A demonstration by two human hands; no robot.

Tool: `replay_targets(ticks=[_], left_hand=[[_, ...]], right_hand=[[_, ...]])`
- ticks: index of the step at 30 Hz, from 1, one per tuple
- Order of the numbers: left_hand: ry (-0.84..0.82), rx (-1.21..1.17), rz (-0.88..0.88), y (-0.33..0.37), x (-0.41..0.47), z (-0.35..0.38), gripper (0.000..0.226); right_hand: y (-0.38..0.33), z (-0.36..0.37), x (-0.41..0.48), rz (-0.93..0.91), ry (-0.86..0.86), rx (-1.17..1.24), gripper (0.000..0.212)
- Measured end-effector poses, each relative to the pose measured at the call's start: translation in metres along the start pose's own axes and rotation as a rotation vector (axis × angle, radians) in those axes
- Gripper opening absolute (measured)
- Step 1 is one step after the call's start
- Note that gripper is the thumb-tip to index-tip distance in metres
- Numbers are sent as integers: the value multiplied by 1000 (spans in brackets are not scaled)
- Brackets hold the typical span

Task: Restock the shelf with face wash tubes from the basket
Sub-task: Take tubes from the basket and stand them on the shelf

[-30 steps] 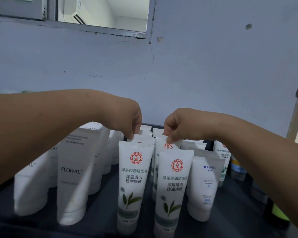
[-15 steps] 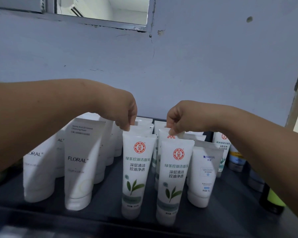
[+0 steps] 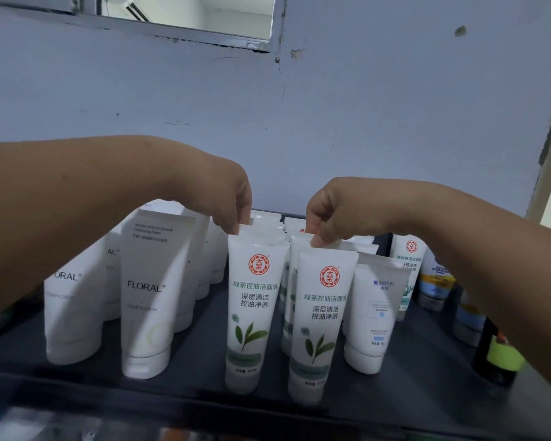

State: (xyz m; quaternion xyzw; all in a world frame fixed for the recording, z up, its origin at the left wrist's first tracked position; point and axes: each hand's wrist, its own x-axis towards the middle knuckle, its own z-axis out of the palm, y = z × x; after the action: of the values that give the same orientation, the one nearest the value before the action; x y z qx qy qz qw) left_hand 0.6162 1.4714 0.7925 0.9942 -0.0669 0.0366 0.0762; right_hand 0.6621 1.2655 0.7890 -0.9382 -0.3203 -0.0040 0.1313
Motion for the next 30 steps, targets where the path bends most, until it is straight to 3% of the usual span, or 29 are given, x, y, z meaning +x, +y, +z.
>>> replay_targets(ticks=[4, 8, 11, 15, 20, 26, 30], left_hand=[[32, -82, -21, 2, -1, -10, 18], [125, -113, -29, 2, 3, -23, 9], [179, -73, -34, 2, 11, -25, 10], [197, -35, -32, 3, 22, -22, 13], [203, -34, -24, 2, 28, -19, 9], [199, -83, -35, -2, 26, -16, 7], [197, -107, -36, -2, 23, -17, 7]], right_hand=[[4, -4, 3, 27, -36, 93, 22], [14, -9, 18, 83, 122, 188, 26], [21, -6, 34, 106, 232, -40, 19], [23, 6, 54, 165, 85, -249, 47], [28, 14, 69, 92, 62, -230, 14], [32, 10, 59, 60, 79, -141, 32], [32, 8, 54, 45, 86, -112, 31]])
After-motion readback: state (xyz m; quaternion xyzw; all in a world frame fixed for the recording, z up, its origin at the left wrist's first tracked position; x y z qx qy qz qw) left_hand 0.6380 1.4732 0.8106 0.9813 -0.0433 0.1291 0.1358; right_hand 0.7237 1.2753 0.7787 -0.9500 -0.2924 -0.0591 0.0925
